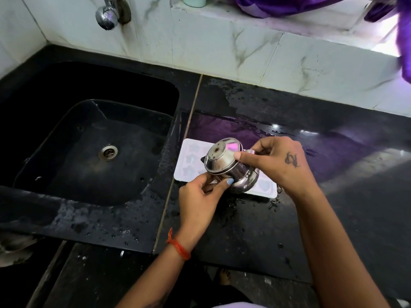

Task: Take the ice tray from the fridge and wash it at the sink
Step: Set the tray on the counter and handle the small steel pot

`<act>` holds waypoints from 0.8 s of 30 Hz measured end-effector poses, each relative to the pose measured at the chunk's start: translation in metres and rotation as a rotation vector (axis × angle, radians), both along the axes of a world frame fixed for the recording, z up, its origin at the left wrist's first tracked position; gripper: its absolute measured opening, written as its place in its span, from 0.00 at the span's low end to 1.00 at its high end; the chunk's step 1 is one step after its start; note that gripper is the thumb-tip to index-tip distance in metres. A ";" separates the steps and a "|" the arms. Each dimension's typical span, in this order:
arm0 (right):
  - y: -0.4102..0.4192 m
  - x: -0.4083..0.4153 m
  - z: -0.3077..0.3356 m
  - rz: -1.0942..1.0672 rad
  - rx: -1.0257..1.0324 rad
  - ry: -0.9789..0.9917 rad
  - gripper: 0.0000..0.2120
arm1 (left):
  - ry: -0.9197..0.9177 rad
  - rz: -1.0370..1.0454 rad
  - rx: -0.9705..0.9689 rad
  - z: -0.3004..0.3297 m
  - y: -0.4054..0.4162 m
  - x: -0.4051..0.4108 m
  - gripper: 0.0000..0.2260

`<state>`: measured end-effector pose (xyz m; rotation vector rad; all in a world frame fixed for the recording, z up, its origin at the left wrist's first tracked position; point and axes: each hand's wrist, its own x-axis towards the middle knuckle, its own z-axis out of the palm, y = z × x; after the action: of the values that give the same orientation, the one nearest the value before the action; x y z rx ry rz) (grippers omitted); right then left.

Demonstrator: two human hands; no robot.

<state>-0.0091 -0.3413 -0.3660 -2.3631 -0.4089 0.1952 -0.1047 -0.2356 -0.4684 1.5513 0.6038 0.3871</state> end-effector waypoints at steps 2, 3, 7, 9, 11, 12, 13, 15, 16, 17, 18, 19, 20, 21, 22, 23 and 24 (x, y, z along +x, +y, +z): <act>-0.002 -0.001 0.002 0.014 -0.022 -0.020 0.15 | -0.001 -0.013 -0.050 0.001 -0.002 0.001 0.09; -0.003 -0.002 0.003 0.020 -0.034 -0.033 0.15 | -0.004 -0.020 -0.081 0.001 -0.004 0.001 0.09; -0.004 -0.006 0.008 0.039 -0.094 -0.070 0.15 | -0.003 -0.044 -0.179 0.001 -0.009 -0.001 0.07; -0.005 -0.008 0.011 0.056 -0.127 -0.076 0.15 | -0.001 -0.056 -0.212 0.000 -0.011 -0.002 0.09; -0.006 -0.010 0.011 0.070 -0.150 -0.084 0.15 | -0.002 -0.065 -0.256 -0.001 -0.013 -0.002 0.09; -0.007 -0.011 0.011 0.071 -0.171 -0.102 0.16 | -0.004 -0.071 -0.279 -0.002 -0.014 -0.002 0.09; -0.007 -0.011 0.010 0.069 -0.194 -0.126 0.16 | -0.006 -0.077 -0.303 -0.002 -0.016 -0.003 0.09; -0.007 -0.011 0.009 0.066 -0.228 -0.167 0.17 | -0.012 -0.085 -0.337 -0.002 -0.017 -0.003 0.08; -0.007 -0.011 0.008 0.068 -0.237 -0.177 0.17 | -0.013 -0.089 -0.348 -0.002 -0.018 -0.002 0.08; -0.007 -0.011 0.008 0.071 -0.244 -0.185 0.17 | -0.016 -0.094 -0.359 -0.003 -0.019 -0.002 0.08; -0.007 -0.011 0.009 0.075 -0.251 -0.192 0.17 | -0.018 -0.098 -0.369 -0.002 -0.019 -0.002 0.08; -0.007 -0.012 0.009 0.078 -0.257 -0.200 0.16 | -0.021 -0.101 -0.377 -0.002 -0.019 -0.002 0.08; -0.007 -0.012 0.009 0.082 -0.261 -0.207 0.16 | -0.022 -0.102 -0.378 -0.002 -0.019 -0.002 0.09; -0.007 -0.012 0.009 0.083 -0.263 -0.211 0.16 | -0.021 -0.102 -0.375 -0.002 -0.019 -0.002 0.09; -0.007 -0.013 0.009 0.083 -0.260 -0.214 0.16 | -0.021 -0.101 -0.370 -0.002 -0.019 -0.003 0.09; -0.007 -0.013 0.009 0.080 -0.251 -0.213 0.16 | -0.021 -0.099 -0.360 -0.001 -0.020 -0.003 0.08; -0.008 -0.013 0.009 0.076 -0.234 -0.206 0.16 | -0.019 -0.095 -0.340 0.000 -0.020 -0.003 0.08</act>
<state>-0.0220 -0.3495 -0.3568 -2.6110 -0.6027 0.0358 -0.1078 -0.2555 -0.4687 1.2438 0.5471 0.2140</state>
